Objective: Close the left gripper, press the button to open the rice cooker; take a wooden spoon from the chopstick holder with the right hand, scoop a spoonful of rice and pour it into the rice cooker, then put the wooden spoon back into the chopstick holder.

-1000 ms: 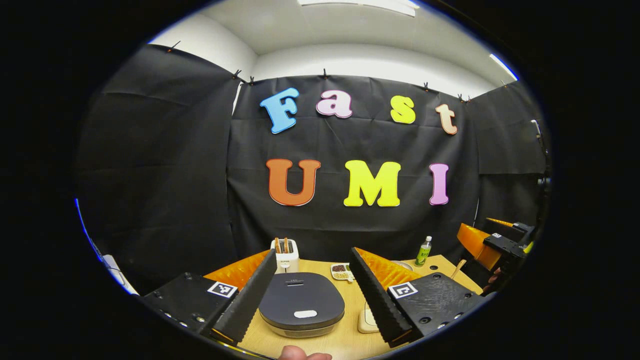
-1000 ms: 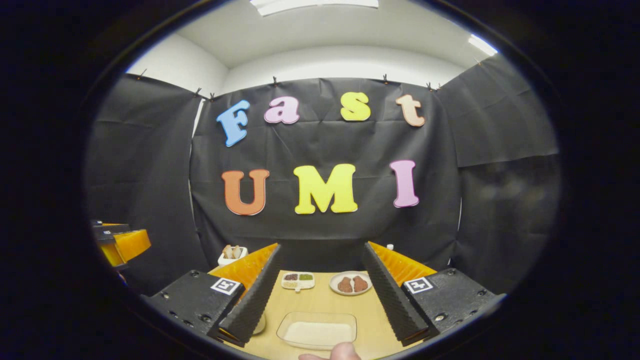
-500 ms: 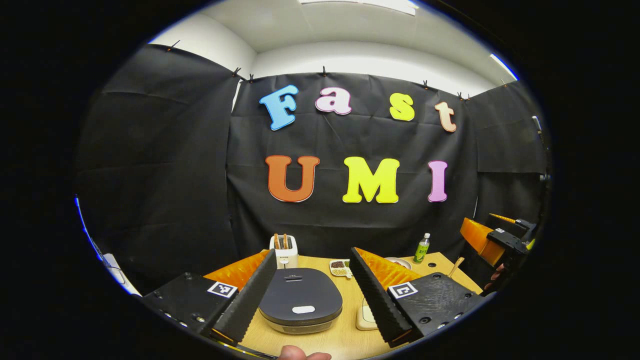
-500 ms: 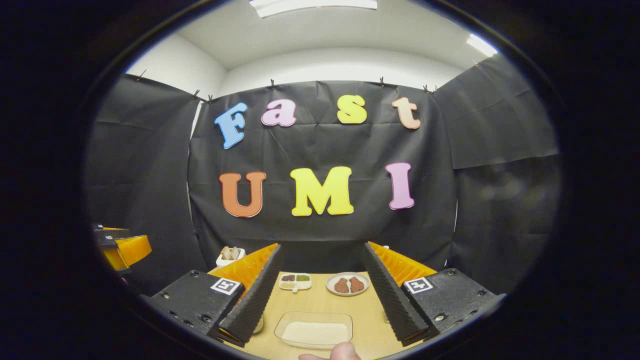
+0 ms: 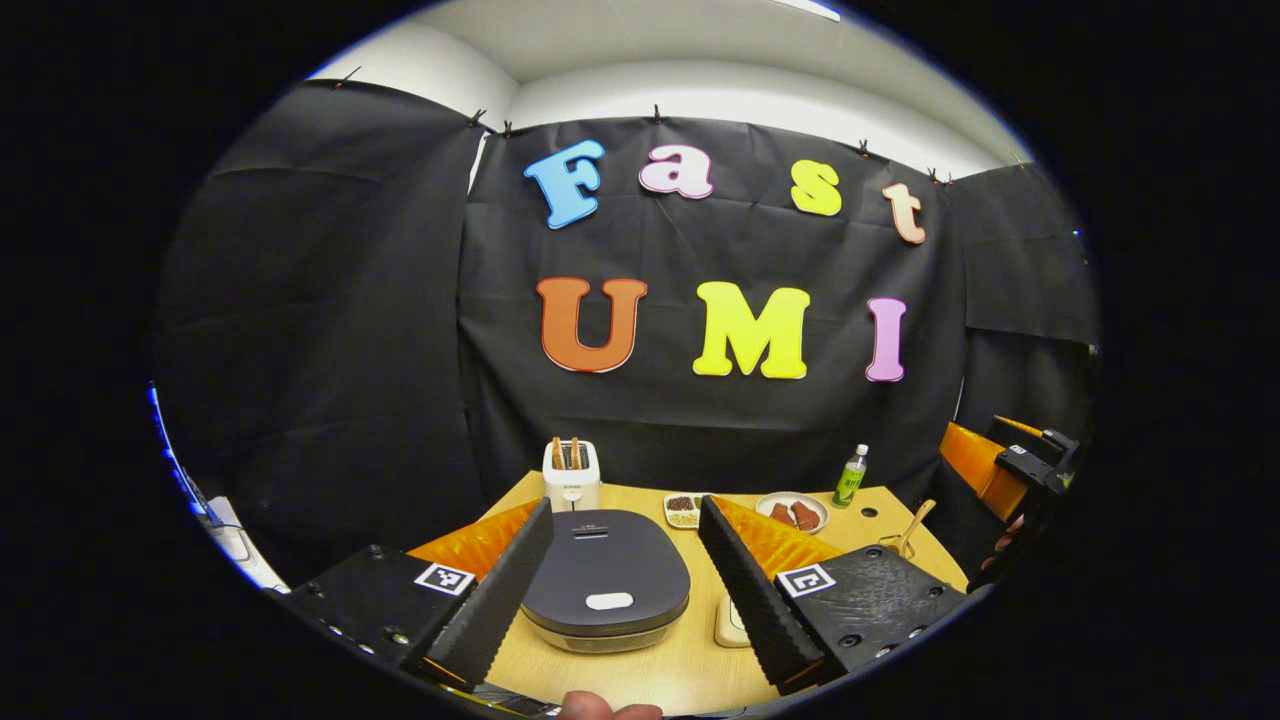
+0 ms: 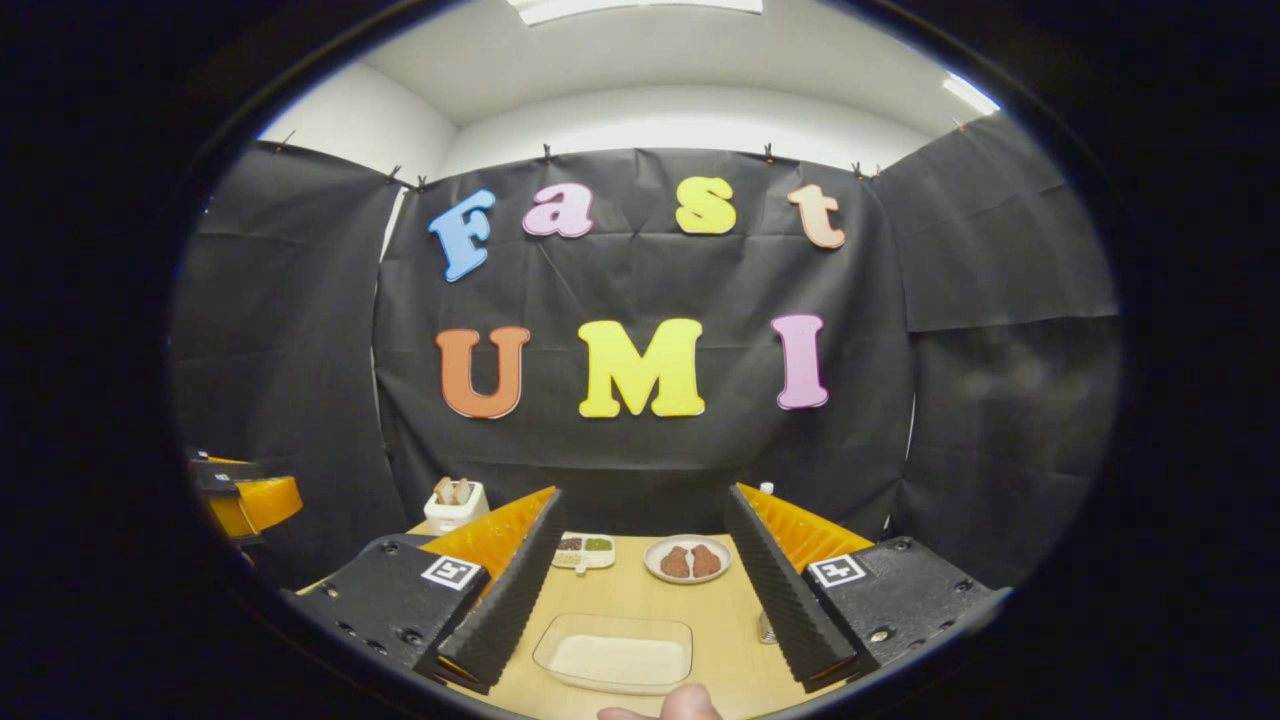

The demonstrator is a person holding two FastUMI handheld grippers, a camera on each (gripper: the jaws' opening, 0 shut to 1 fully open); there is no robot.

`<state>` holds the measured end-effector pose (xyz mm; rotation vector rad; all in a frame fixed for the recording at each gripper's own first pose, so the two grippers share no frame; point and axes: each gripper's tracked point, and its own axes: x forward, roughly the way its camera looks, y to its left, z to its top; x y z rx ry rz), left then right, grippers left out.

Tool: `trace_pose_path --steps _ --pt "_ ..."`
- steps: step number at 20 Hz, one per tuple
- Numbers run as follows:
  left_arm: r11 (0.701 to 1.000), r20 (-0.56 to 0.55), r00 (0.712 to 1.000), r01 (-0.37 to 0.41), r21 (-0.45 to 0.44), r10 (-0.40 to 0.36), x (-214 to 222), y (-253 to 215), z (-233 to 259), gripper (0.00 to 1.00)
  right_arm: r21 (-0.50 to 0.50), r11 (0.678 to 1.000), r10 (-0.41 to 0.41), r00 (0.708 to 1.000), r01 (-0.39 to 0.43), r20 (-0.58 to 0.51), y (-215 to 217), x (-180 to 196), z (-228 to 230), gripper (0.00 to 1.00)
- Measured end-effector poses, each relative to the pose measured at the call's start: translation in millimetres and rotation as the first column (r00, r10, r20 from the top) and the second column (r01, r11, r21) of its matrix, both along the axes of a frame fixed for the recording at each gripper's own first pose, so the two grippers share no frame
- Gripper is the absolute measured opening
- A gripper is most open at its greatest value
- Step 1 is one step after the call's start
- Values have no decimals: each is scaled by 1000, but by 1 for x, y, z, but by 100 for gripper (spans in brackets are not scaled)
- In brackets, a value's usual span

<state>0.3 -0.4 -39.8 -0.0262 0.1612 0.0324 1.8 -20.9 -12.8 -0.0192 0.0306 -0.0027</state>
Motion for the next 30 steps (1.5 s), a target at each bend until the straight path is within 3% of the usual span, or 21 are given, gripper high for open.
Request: trace_pose_path --steps 5,11,12,13,14,16,17,18,19,20,23,30 --pt "998 -166 986 -15 -59 5 7 2 -27 95 23 1000 -2 1000 3 -9 -21 28 -8 100" --pt "992 -411 911 -11 -130 -44 41 -7 -78 89 43 999 -29 998 31 -58 -53 61 -29 100" --pt "990 -428 902 -14 -141 -48 45 -7 -81 82 50 998 -24 997 28 -70 -55 65 -33 100" --pt "988 -447 893 -13 -151 -57 50 -7 -84 66 52 998 -23 997 27 -77 -59 69 -38 100" --pt "987 -482 874 -24 -158 -56 55 -5 -93 40 51 998 -25 997 29 -79 -62 73 -41 100" --pt "979 -564 824 -68 -192 -53 58 -1 -111 32 52 998 -33 995 38 -96 -68 76 -49 100" --pt "970 -597 799 -92 -225 -63 58 1 -117 18 63 997 -36 994 43 -101 -70 77 -52 100" --pt "960 -622 778 -96 -262 -92 60 -1 -123 11 74 996 -40 994 48 -104 -73 78 -54 100" --pt "956 -651 750 -95 -279 -116 58 -4 -131 17 78 995 -44 993 53 -111 -75 79 -56 100" --pt "955 -669 732 -90 -282 -129 59 -4 -140 1 76 995 -48 991 58 -124 -77 79 -60 100" --pt "952 -714 685 -100 -290 -146 65 2 -160 0 70 995 -67 988 77 -136 -87 79 -65 100" --pt "946 -769 625 -148 -289 -137 70 15 -200 0 61 990 -116 981 127 -154 -102 76 -70 100"
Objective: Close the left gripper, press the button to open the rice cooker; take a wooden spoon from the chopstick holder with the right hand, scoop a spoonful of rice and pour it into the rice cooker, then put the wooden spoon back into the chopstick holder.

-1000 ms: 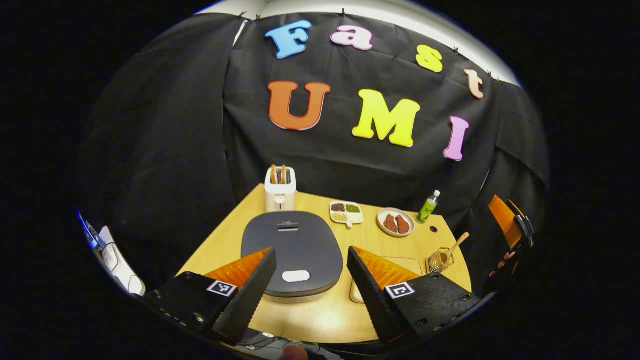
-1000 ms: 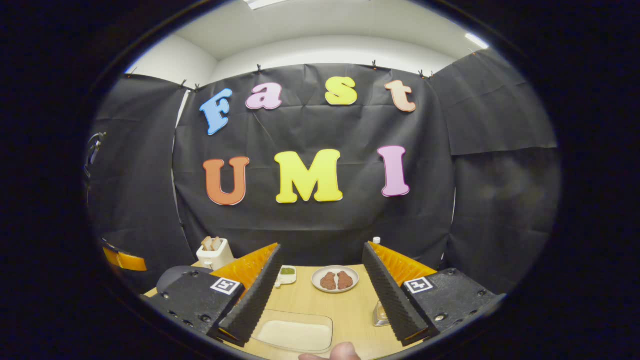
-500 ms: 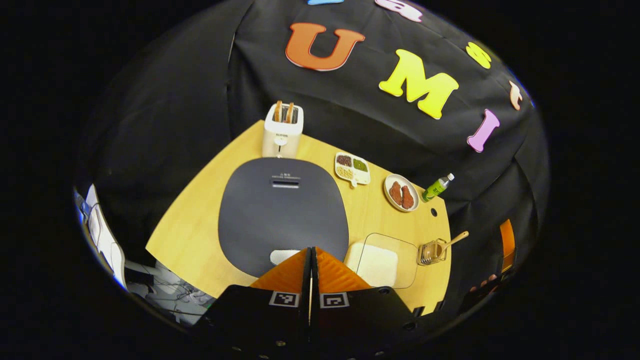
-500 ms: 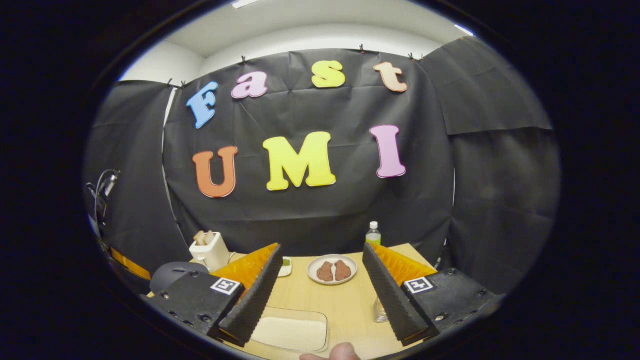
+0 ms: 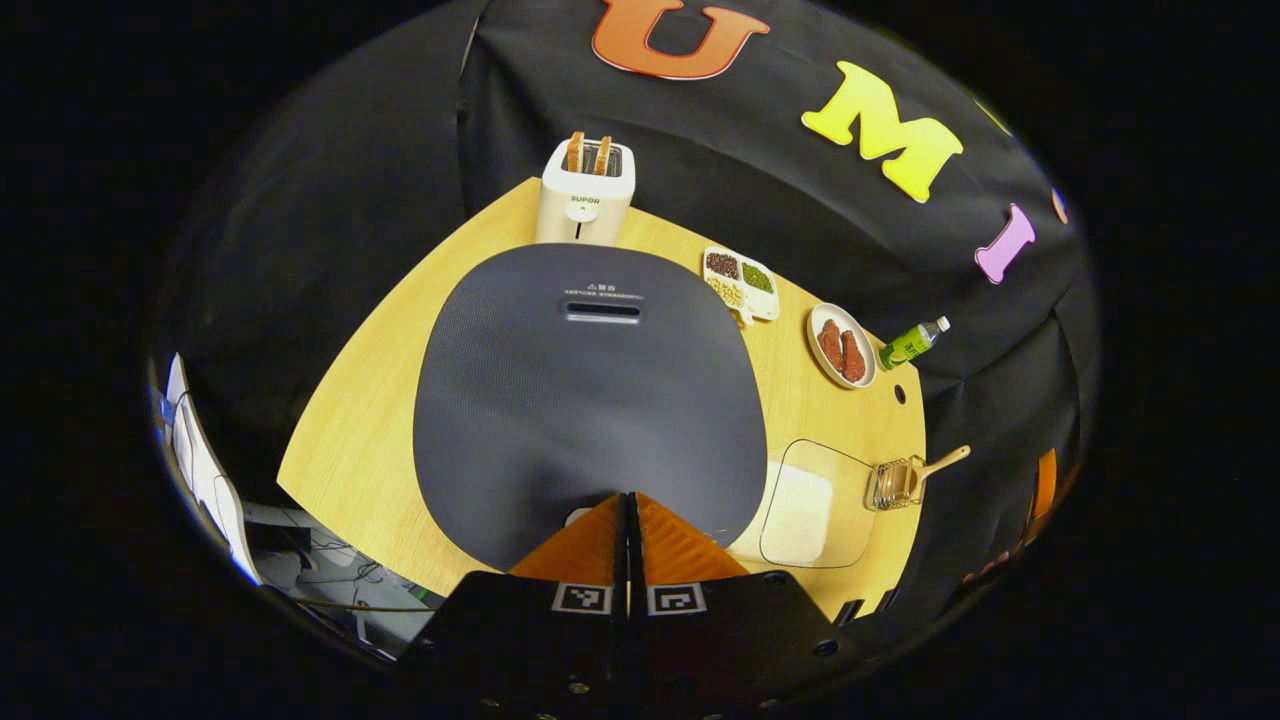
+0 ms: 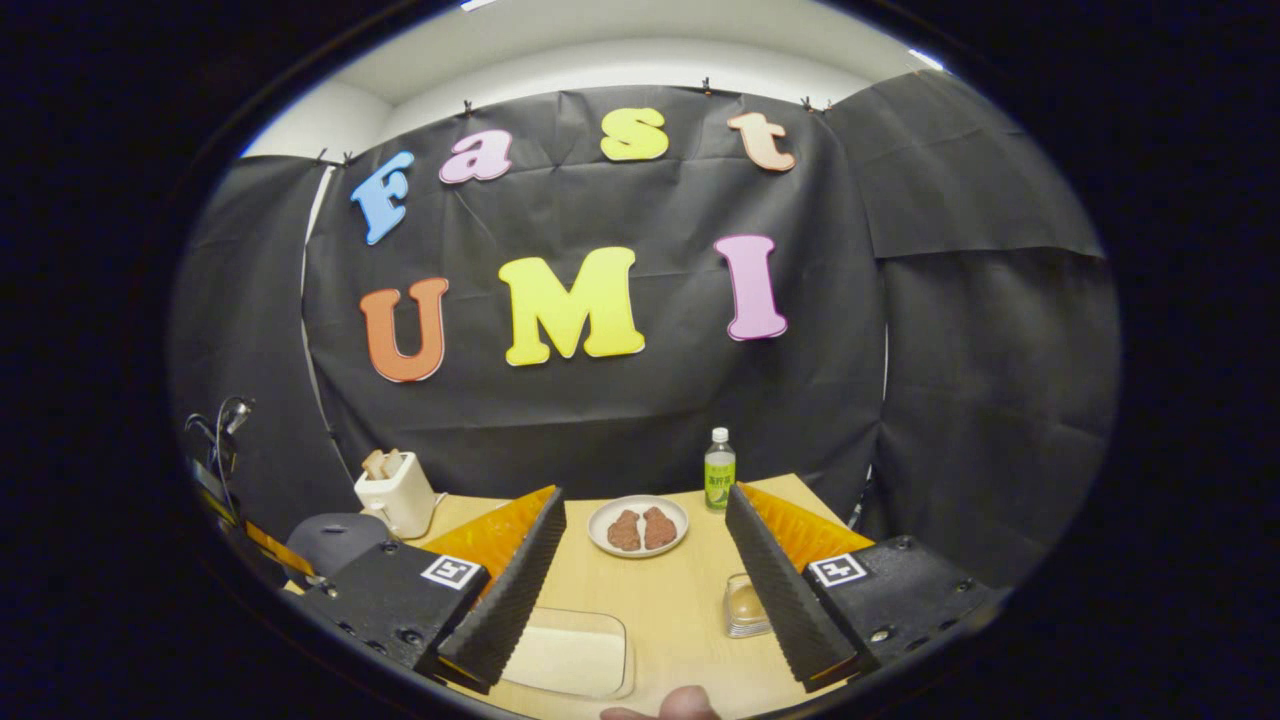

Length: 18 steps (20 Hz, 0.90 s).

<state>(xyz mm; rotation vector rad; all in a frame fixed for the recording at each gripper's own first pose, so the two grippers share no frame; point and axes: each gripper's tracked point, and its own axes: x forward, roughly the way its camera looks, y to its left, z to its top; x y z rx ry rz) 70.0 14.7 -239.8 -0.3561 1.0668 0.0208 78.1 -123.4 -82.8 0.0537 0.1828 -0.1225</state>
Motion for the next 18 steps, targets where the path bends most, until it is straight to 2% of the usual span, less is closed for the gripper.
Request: trace_pose_path --steps 3,8,11,15,17,18 --pt "1000 17 1000 1 -4 -1 3 1 0 0 2 1000 -13 1000 13 -4 -3 -2 -2 100" --pt "998 17 1000 -15 -61 16 0 -1 -6 0 30 999 -10 1000 11 -26 9 -6 -10 100" --pt "996 30 999 -30 -85 32 1 0 -4 0 4 1000 12 1000 -12 -17 19 -9 -2 100" --pt "998 121 992 -27 -61 35 3 0 19 0 -31 999 18 999 -17 49 24 -15 30 100" --pt "1000 228 974 -4 -19 8 13 2 48 0 -40 999 16 998 -13 66 26 -22 37 100" --pt "1000 299 954 3 5 -5 21 5 67 0 -47 999 13 997 -10 74 26 -26 40 100"
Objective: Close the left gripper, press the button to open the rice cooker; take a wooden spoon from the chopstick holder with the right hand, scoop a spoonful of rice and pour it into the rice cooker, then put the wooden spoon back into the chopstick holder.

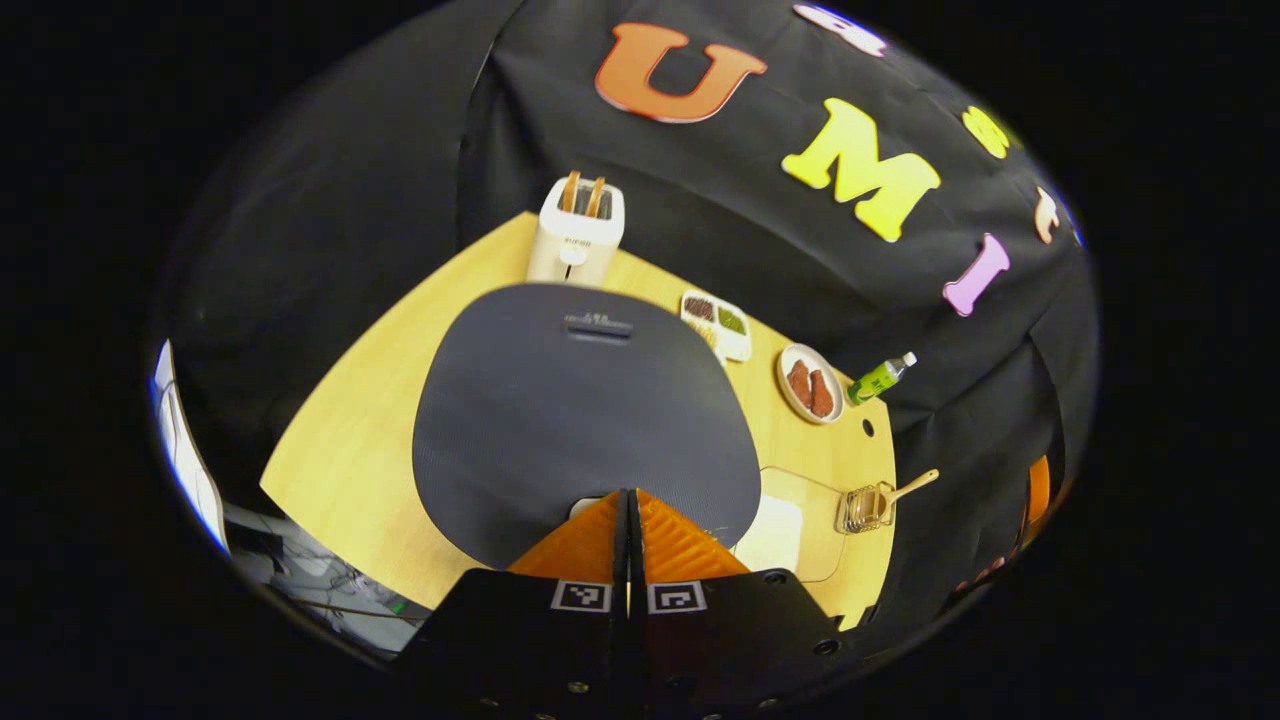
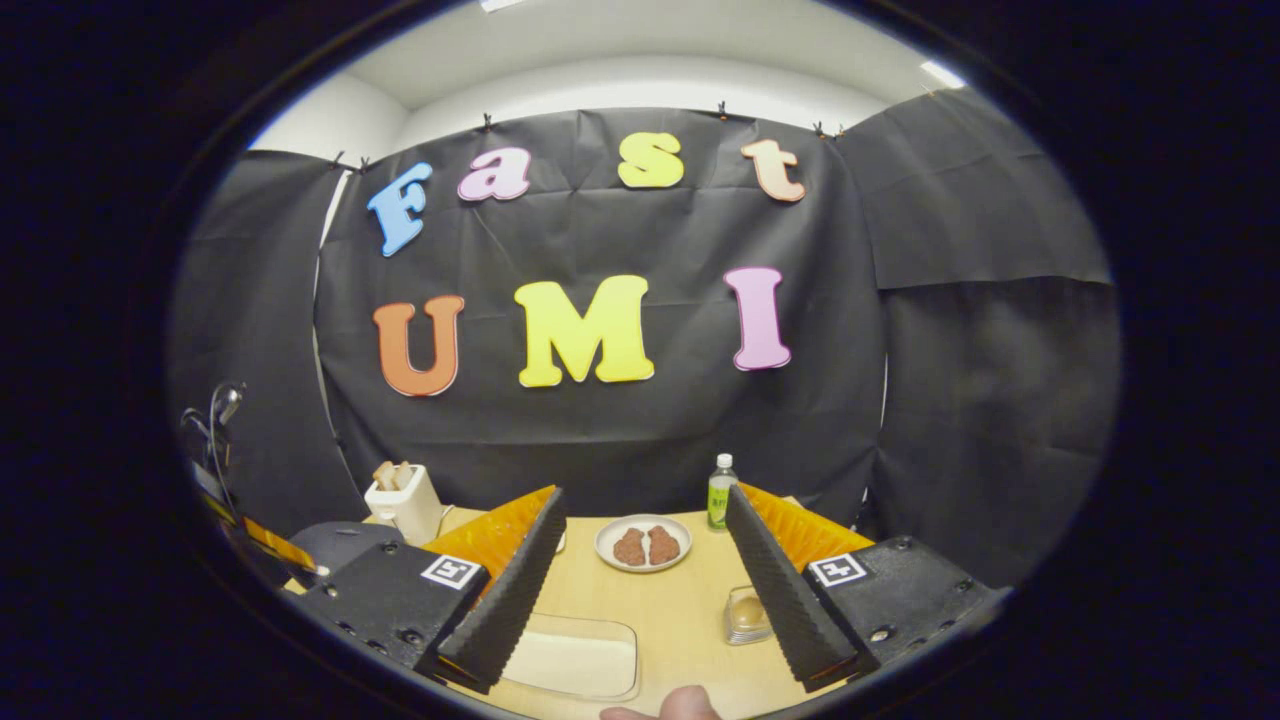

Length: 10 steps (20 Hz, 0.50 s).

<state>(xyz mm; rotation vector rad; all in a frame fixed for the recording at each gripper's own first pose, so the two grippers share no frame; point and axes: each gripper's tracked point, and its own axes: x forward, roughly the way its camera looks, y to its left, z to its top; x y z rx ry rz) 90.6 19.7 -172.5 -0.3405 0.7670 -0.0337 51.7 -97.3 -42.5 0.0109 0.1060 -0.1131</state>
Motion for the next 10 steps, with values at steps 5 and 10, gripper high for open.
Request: trace_pose_path --steps 5,10 --pt "997 268 963 -28 70 8 24 15 71 0 -15 1000 -2 999 3 32 6 -25 16 100" --pt "999 466 885 -2 43 -18 24 8 127 14 -58 998 -11 997 16 80 4 -60 38 100"
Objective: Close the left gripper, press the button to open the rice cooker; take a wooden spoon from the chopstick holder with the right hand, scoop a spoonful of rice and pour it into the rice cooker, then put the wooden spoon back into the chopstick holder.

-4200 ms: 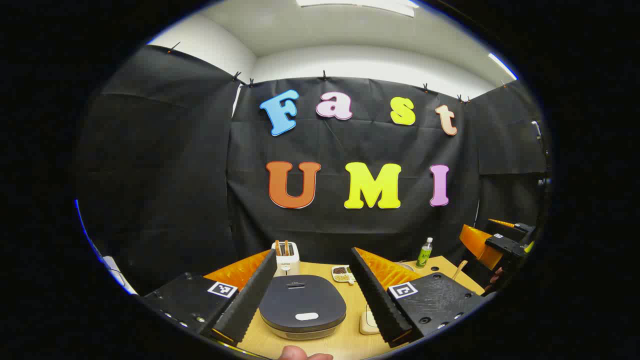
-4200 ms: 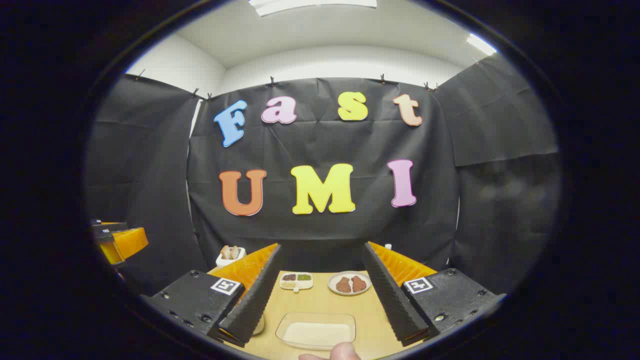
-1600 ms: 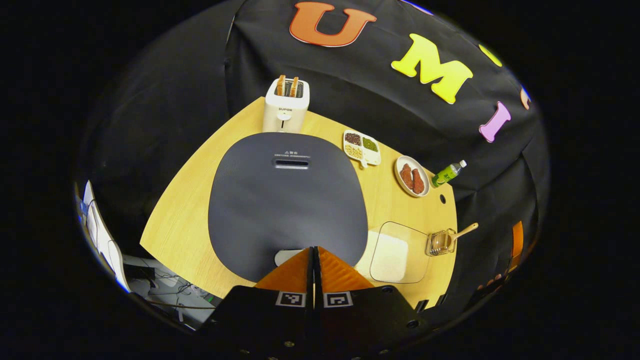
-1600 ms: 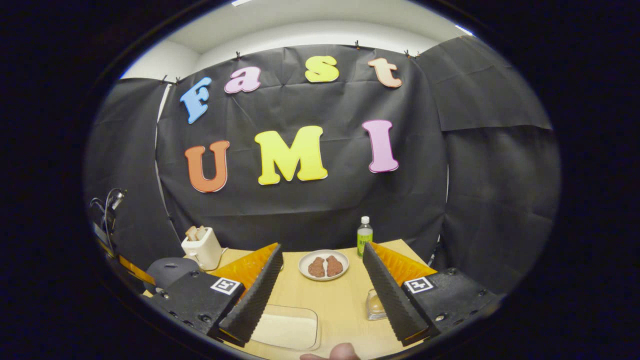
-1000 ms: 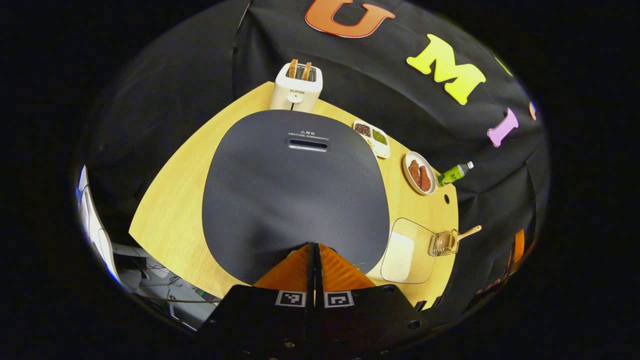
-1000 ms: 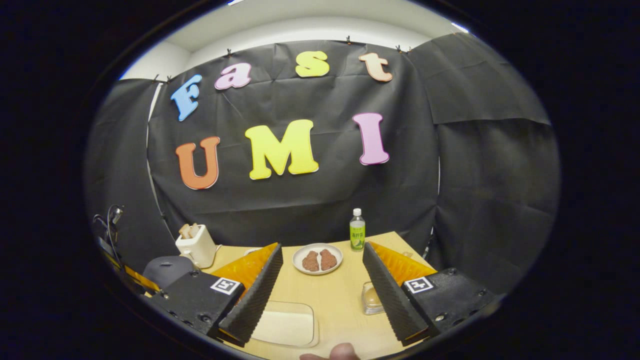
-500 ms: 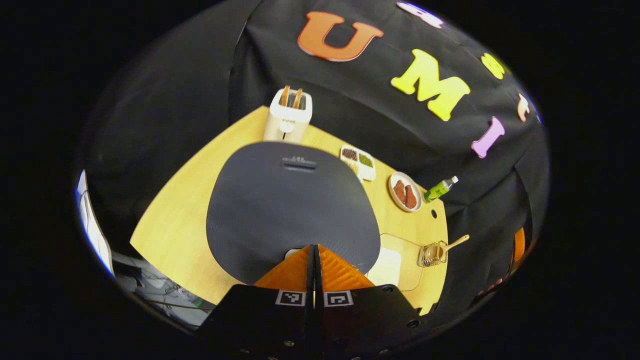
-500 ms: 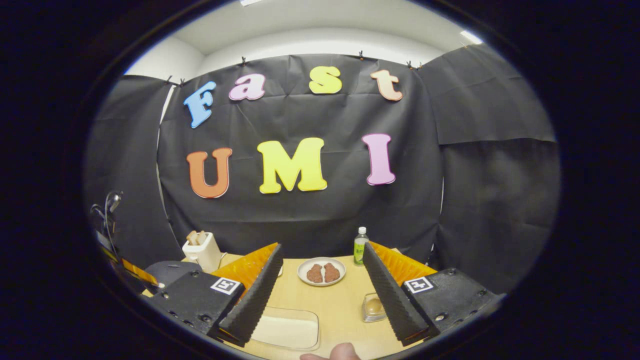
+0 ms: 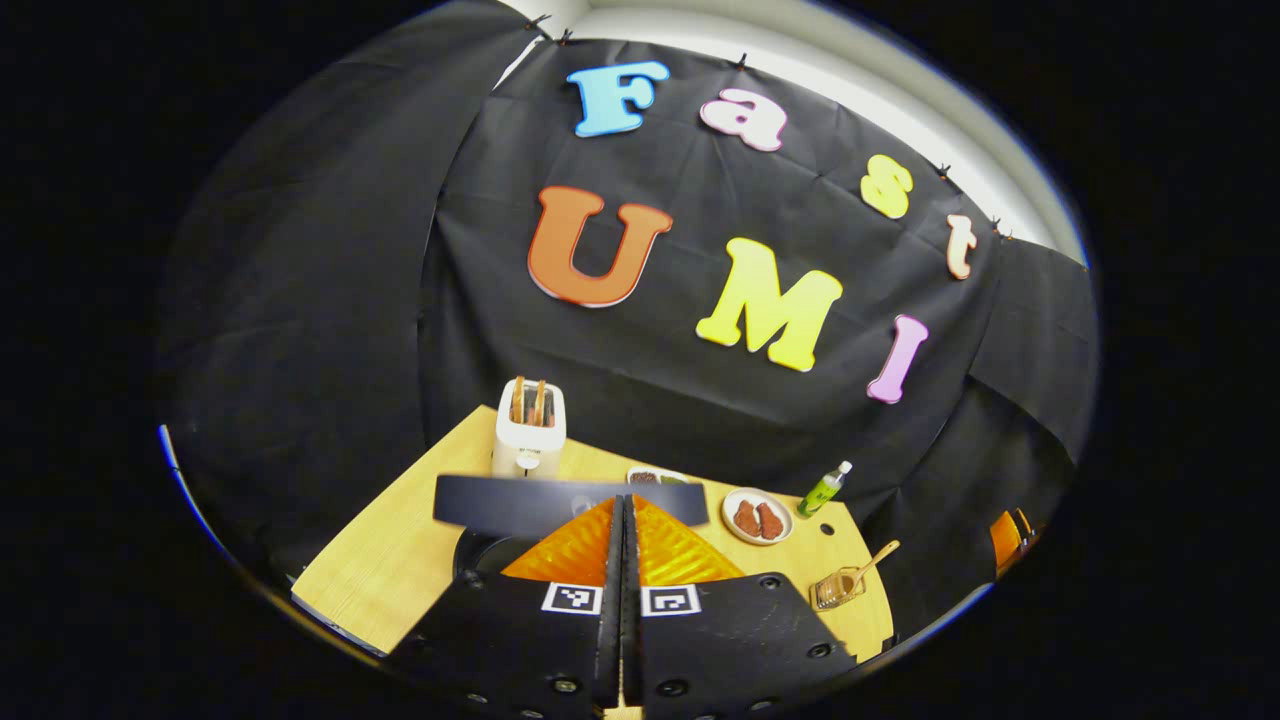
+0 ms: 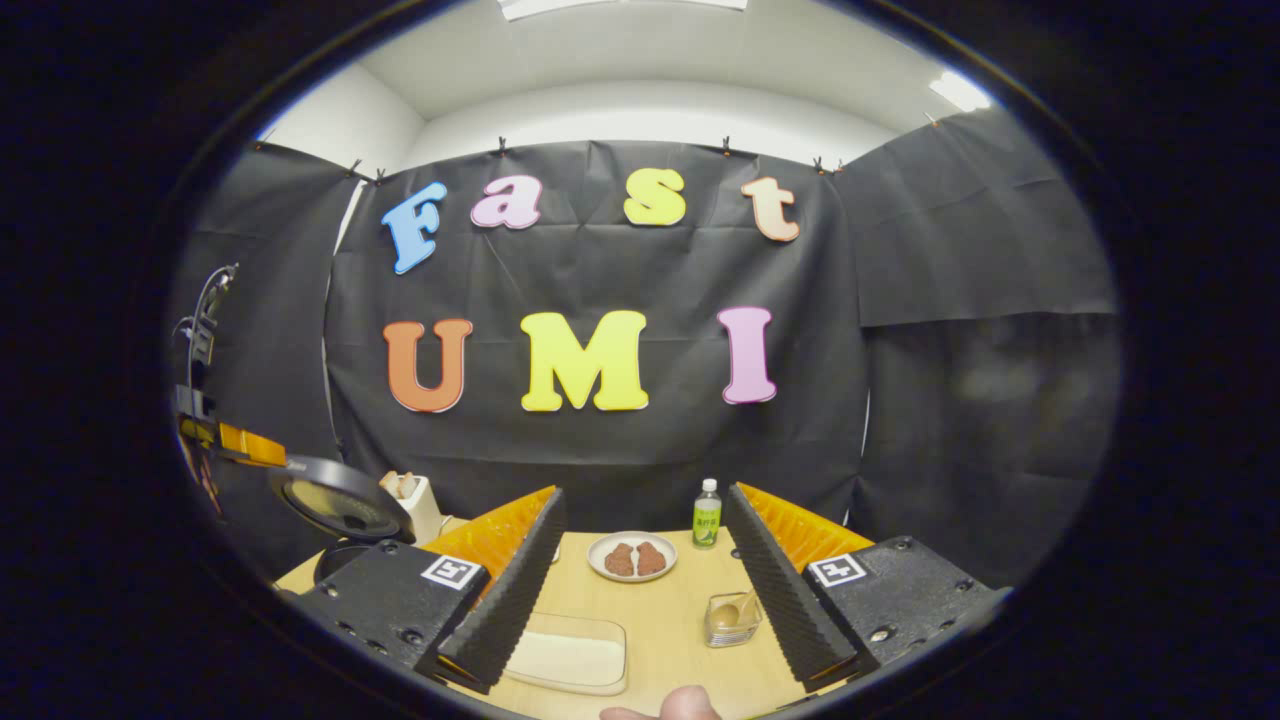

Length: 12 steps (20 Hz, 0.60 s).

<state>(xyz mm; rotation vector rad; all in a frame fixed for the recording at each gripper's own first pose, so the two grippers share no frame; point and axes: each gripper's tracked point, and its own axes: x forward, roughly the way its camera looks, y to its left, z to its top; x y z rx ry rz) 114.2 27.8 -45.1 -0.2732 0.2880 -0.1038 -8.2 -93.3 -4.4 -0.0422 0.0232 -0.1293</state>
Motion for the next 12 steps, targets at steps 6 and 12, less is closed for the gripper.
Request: trace_pose_path --steps 6,12 --pt "1000 130 991 16 26 -19 -47 -1 29 6 -24 999 -46 999 47 9 -14 -48 7 100" --pt "987 168 983 51 155 -77 -96 -15 22 64 -47 996 -75 996 73 -48 -20 -87 -12 100"
